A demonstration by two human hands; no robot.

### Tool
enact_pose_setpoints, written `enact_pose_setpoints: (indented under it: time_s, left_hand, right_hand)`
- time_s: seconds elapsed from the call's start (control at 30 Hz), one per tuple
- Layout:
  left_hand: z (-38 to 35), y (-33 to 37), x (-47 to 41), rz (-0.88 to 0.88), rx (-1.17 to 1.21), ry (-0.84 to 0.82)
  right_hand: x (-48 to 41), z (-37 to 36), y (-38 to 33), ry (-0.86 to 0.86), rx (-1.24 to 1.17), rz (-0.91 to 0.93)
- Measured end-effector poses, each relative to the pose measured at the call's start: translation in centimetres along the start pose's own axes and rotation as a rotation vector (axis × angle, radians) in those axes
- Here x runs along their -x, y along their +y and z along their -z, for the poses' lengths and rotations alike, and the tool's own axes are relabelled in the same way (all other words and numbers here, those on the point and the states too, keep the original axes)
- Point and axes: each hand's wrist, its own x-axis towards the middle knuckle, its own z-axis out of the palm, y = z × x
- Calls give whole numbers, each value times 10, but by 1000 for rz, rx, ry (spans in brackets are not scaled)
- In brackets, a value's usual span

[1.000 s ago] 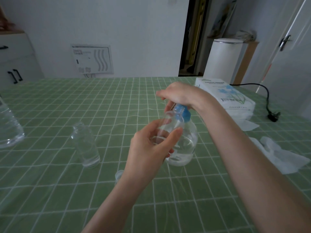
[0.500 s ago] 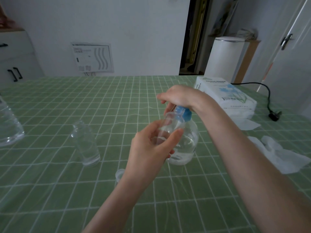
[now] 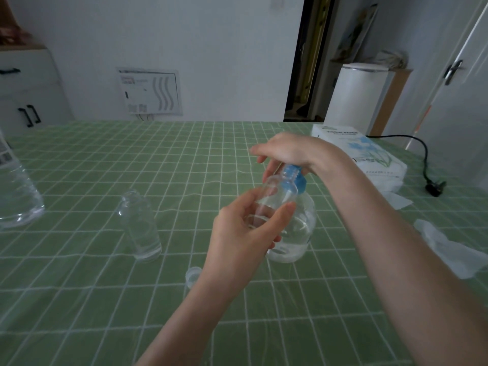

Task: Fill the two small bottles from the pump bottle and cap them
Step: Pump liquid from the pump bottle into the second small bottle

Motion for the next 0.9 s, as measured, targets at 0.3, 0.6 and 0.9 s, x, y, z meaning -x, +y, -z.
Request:
enact_pose_setpoints:
  time_s: [0.3,0.6,0.9]
  left_hand:
    - [1,-3,2,41,-21,11]
    - [1,3,-1,15,-7,-4]
    - [0,-1,2,21,-7,4]
  right_hand:
    - [0,-9,5,25,-13,15]
    - [-2,-1,1,48,6,-5]
    - [-2,-7,5,29,0,-13]
